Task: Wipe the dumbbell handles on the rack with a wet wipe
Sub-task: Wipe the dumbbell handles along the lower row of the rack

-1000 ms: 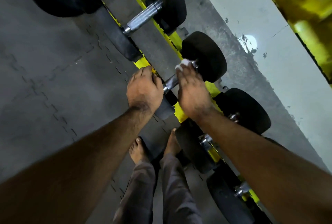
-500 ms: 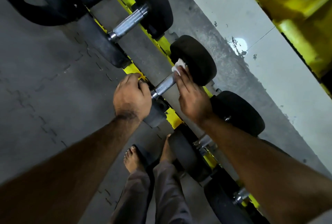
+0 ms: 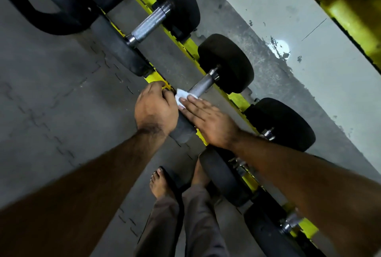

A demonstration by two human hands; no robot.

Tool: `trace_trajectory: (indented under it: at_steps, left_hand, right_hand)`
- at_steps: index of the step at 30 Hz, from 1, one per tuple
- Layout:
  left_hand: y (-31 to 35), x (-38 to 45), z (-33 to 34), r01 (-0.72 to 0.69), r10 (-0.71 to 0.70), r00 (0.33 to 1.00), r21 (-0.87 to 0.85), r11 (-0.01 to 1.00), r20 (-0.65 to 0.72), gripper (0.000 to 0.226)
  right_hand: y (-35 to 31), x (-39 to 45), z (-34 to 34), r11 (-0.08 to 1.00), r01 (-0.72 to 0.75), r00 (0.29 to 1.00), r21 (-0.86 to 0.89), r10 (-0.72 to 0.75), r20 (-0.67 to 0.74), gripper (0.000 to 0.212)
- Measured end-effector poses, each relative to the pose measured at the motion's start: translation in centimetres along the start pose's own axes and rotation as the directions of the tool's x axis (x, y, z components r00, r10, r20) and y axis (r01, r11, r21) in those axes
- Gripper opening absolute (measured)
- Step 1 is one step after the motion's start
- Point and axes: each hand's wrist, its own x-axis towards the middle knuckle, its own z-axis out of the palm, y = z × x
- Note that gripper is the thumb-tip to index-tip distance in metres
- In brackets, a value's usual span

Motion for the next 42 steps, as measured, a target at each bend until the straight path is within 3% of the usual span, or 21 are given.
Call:
trace_trajectory:
  at_steps: [2,5,10,14,16,19,23,24,26,28,31,32,34,36,38,39,41,42]
  left_hand:
    - [-0.1,-0.1,0.0,0.003,-0.003,1.000,0.011,1.000,-0.007,0.041]
    - [-0.1,-0.1,0.1,0.015,-0.015,1.000,0.029,0.999,0.000,0.042]
    - [0.0,0.4,-0.3,-0.126,0.119,0.991,0.114,0.986,0.064,0.040]
    - [-0.5,1.0,-0.3,-0.209,0.201,0.976,0.106,0.972,0.086,0.031]
    - [-0.6,0.9,-0.2,-0.210,0.202,0.976,0.121,0.970,0.077,0.032]
    - [-0.6,0.9,0.1,-0.203,0.193,0.978,0.142,0.969,0.079,0.034]
    - [-0.5,0.9,0.0,-0.176,0.163,0.982,0.149,0.973,0.091,0.036]
    - [-0.4,0.9,0.0,-0.170,0.159,0.984,0.154,0.973,0.084,0.036]
    - [-0.5,0.9,0.1,-0.175,0.166,0.984,0.153,0.973,0.071,0.036]
    - [-0.7,0.9,0.2,-0.186,0.179,0.982,0.141,0.972,0.059,0.035]
    - [-0.8,0.9,0.2,-0.191,0.183,0.981,0.126,0.973,0.070,0.037]
    - [-0.8,0.9,0.2,-0.194,0.186,0.980,0.126,0.973,0.069,0.038]
    - [-0.7,0.9,0.2,-0.203,0.195,0.978,0.117,0.972,0.070,0.041]
    - [-0.7,0.9,0.2,-0.216,0.209,0.976,0.111,0.970,0.065,0.043]
    - [-0.8,0.9,0.1,-0.213,0.207,0.976,0.111,0.971,0.063,0.042]
    - [-0.8,0.9,0.1,-0.209,0.203,0.977,0.111,0.972,0.067,0.041]
    - [-0.8,0.8,0.0,-0.211,0.205,0.976,0.108,0.971,0.068,0.040]
    - [-0.8,0.8,0.0,-0.217,0.210,0.975,0.107,0.970,0.070,0.041]
  right_hand:
    - [1.6,-0.2,-0.7,0.997,0.000,1.000,-0.074,0.000,0.005,0.056]
    - [1.5,-0.3,-0.6,0.974,-0.205,0.977,-0.095,0.199,-0.074,0.064]
    - [1.2,-0.5,0.2,0.999,-0.026,0.998,-0.023,0.025,-0.053,0.062]
    - [2.5,-0.2,-0.3,0.931,-0.366,0.919,-0.009,0.359,-0.165,0.074]
    - [1.5,0.1,0.3,0.919,-0.393,0.903,0.026,0.390,-0.179,0.073]
    - [2.7,0.1,-0.1,0.956,-0.294,0.943,0.011,0.292,-0.159,0.073]
    - [1.8,0.7,0.0,0.887,-0.461,0.873,0.033,0.460,-0.164,0.083]
    - [0.5,0.8,0.6,0.889,-0.452,0.877,0.072,0.457,-0.150,0.082]
    - [-0.6,0.4,1.6,0.959,-0.261,0.955,0.110,0.273,-0.117,0.071]
    - [0.9,0.0,1.2,0.989,-0.145,0.984,0.024,0.147,-0.096,0.066]
    - [2.5,0.9,-0.4,0.917,-0.398,0.909,-0.037,0.388,-0.151,0.074]
    - [1.9,1.1,-0.3,0.917,-0.398,0.907,-0.032,0.388,-0.166,0.074]
    - [0.1,0.8,0.8,0.980,-0.195,0.974,-0.028,0.190,-0.122,0.064]
    - [0.2,0.1,1.3,0.998,-0.019,0.998,-0.052,0.015,-0.065,0.056]
    - [1.8,0.2,1.0,0.989,-0.051,0.994,-0.140,0.036,-0.103,0.057]
    - [2.0,0.5,0.6,0.977,-0.148,0.982,-0.155,0.126,-0.139,0.058]
    - [0.8,0.9,0.4,0.956,-0.282,0.945,-0.082,0.262,-0.197,0.059]
    - [-0.2,0.9,0.7,0.968,-0.246,0.954,-0.043,0.233,-0.191,0.057]
